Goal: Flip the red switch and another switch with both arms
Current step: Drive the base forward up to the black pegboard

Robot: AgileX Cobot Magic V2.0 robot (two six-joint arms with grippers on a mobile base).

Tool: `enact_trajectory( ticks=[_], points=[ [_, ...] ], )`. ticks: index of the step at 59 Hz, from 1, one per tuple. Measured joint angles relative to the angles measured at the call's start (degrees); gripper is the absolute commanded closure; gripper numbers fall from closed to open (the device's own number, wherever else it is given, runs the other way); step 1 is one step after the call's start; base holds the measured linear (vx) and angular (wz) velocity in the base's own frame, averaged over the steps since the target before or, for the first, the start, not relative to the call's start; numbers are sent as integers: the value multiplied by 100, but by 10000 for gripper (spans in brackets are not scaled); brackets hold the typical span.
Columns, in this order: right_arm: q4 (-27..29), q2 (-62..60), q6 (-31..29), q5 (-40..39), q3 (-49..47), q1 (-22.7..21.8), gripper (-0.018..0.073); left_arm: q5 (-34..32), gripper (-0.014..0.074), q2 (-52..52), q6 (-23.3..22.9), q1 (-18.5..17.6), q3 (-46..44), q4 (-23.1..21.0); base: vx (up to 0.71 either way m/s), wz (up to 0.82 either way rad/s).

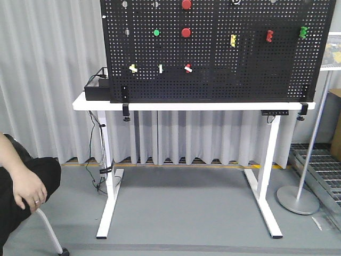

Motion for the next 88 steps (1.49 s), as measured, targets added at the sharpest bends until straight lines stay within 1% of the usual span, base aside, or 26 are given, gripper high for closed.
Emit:
enact_trajectory(
  ticks=[46, 88],
  points=[
    [0, 0, 0, 12, 0, 0, 566, 0, 594, 0, 0, 0, 0, 0, 18, 0],
    [0, 0, 0, 18, 0, 0, 566, 0, 594, 0, 0, 0, 0, 0, 37, -2]
  ],
)
